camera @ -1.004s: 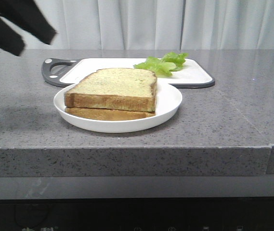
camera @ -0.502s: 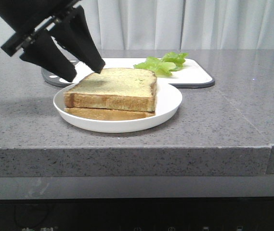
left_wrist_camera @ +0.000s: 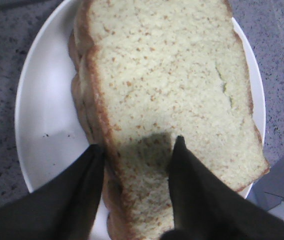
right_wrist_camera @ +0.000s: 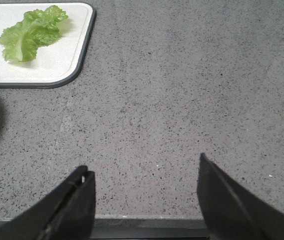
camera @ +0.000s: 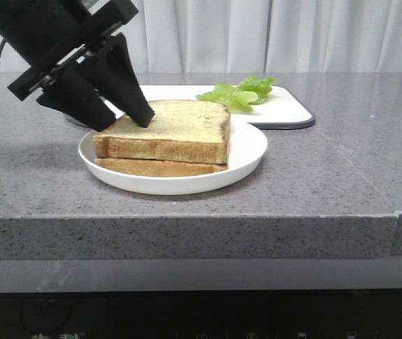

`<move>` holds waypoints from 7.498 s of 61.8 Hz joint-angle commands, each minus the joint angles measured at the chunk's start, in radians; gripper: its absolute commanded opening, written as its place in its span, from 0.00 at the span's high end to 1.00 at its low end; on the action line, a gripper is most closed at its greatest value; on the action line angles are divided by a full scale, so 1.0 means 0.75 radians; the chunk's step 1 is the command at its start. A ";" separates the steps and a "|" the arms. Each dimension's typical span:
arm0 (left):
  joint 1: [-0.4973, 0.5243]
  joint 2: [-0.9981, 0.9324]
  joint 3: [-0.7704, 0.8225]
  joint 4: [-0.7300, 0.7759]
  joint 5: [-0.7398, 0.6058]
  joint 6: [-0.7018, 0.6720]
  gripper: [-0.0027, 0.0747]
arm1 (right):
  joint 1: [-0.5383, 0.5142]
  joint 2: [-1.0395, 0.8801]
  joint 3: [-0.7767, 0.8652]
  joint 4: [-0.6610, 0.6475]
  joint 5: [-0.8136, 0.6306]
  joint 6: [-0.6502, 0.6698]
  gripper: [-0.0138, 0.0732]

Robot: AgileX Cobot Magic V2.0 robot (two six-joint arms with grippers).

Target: Left arm grabs bread, right arm adds lettuce

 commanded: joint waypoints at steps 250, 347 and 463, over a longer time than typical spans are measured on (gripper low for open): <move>0.272 -0.880 0.325 -0.067 0.042 0.055 0.99 | 0.050 1.581 -1.254 1.630 0.195 -1.095 0.92; 0.272 -0.877 0.325 -0.067 0.035 0.055 0.99 | 0.254 1.472 -0.410 2.151 0.186 -1.702 0.52; 0.280 -0.254 0.297 -0.681 0.129 0.513 0.46 | 0.029 0.888 -0.410 1.322 0.251 -1.232 0.39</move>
